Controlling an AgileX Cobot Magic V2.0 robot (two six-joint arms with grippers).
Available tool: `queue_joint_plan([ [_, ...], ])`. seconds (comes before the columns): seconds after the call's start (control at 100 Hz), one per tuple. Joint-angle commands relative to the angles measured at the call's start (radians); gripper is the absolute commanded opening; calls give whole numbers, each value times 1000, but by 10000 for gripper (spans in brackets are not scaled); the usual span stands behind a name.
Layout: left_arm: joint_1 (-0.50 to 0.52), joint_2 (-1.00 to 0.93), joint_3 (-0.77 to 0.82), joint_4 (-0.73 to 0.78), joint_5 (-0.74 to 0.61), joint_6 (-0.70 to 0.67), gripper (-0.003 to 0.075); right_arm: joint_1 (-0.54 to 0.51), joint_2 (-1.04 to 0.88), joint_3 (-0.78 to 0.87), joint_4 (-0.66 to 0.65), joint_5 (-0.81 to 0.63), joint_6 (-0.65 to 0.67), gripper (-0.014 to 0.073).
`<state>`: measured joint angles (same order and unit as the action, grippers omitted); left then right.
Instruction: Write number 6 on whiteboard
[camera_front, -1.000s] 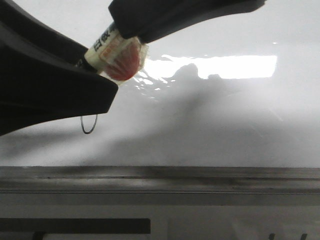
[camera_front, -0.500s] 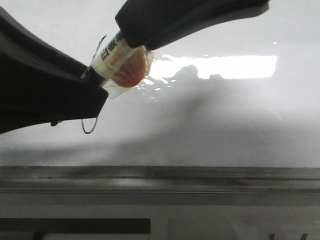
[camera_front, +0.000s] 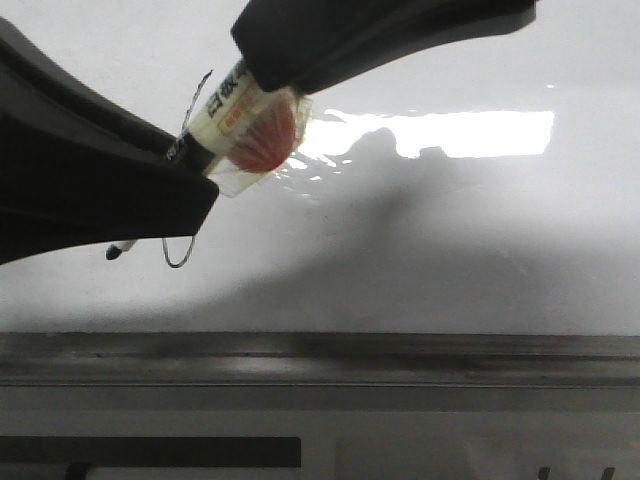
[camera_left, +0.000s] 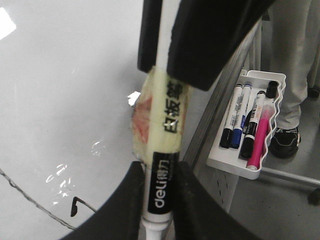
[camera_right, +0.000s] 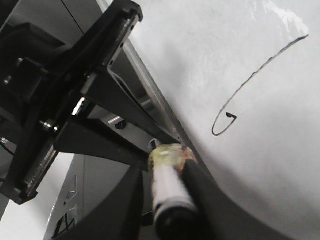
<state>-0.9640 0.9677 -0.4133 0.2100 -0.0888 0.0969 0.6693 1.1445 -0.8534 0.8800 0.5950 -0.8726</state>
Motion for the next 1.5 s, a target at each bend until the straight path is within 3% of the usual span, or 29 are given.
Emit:
queue_joint_plan([
  [0.0, -3, -12, -37, -34, -54, -25, -19, 1, -23, -29, 27, -12, -13, 321],
  [0.07, 3, -12, -37, -34, -17, -25, -19, 1, -23, -29, 27, -27, -13, 375],
  [0.23, 35, -38, -37, -116, 73, -25, -19, 1, -23, -29, 27, -47, -13, 360],
  [0.3, 51, -62, -37, -139, 82, -25, -19, 1, -23, -29, 27, -45, -13, 252],
  [0.43, 83, -130, -37, -152, 89, -25, -19, 1, -23, -29, 27, -47, -13, -73],
  [0.67, 199, -228, -37, -328, 178, -27, -19, 1, -23, -29, 27, -47, -11, -68],
  [0.85, 300, -209, -37, -627, 238, -80, -19, 1, -23, -29, 29, -47, -11, -68],
  [0.96, 342, -165, -37, -729, 266, -80, -19, 1, -23, -29, 29, -47, -11, -68],
  [1.49, 347, -50, -37, -759, 186, -80, -19, 1, -23, -29, 31, -45, -11, -68],
])
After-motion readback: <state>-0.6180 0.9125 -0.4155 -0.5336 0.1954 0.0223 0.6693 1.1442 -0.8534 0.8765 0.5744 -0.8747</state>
